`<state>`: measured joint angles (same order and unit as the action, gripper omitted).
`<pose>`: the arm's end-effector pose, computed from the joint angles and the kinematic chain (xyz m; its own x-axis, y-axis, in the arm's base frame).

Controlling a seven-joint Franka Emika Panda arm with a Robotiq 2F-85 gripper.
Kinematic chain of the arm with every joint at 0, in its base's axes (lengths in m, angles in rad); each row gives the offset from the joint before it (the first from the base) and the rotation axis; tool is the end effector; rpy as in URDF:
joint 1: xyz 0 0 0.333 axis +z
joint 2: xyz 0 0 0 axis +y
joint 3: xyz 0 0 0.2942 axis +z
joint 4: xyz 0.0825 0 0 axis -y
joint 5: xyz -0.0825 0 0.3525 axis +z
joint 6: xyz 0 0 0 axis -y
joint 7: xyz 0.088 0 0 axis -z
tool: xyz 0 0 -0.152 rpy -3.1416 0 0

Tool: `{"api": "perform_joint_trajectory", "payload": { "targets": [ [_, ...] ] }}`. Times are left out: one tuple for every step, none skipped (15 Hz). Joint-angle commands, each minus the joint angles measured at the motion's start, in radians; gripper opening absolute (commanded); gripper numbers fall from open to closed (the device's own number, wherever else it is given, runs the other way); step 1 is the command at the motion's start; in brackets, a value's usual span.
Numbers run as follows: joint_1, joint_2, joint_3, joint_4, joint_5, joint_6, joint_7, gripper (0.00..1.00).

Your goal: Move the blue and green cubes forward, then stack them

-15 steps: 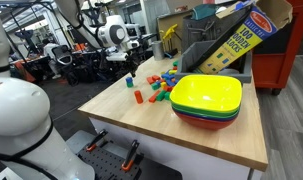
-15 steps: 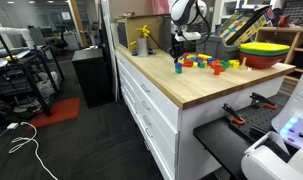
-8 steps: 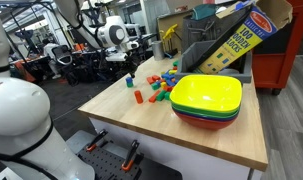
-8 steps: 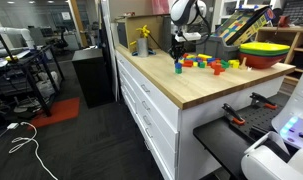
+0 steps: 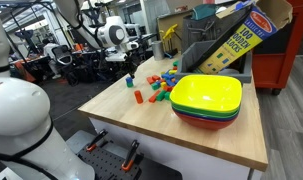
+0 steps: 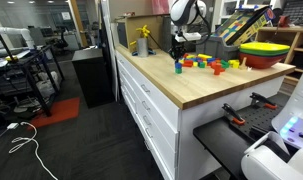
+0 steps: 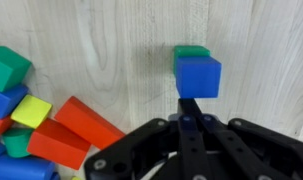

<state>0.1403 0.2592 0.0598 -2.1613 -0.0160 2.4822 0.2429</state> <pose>0.5362 0.1087 0.2399 0.9977 -0.0334 0.0593 -0.0323 -0.9993 -0.0196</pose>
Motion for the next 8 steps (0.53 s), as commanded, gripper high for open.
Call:
{"api": "perform_joint_trajectory", "payload": {
  "targets": [
    [-0.001,-0.030,0.002,-0.018,0.013,-0.031,0.013,0.00],
    [-0.001,-0.030,0.002,-0.018,0.015,-0.032,0.012,0.00],
    [-0.001,-0.030,0.002,-0.019,0.016,-0.033,0.012,0.00],
    [-0.001,-0.031,0.002,-0.020,0.016,-0.034,0.012,0.00],
    [-0.001,-0.031,0.002,-0.020,0.016,-0.035,0.012,0.00],
    [-0.002,-0.031,0.002,-0.021,0.016,-0.036,0.012,0.00],
    [-0.001,-0.032,0.002,-0.022,0.016,-0.037,0.012,0.00],
    [-0.001,-0.032,0.002,-0.022,0.016,-0.037,0.012,0.00]
  ]
}}
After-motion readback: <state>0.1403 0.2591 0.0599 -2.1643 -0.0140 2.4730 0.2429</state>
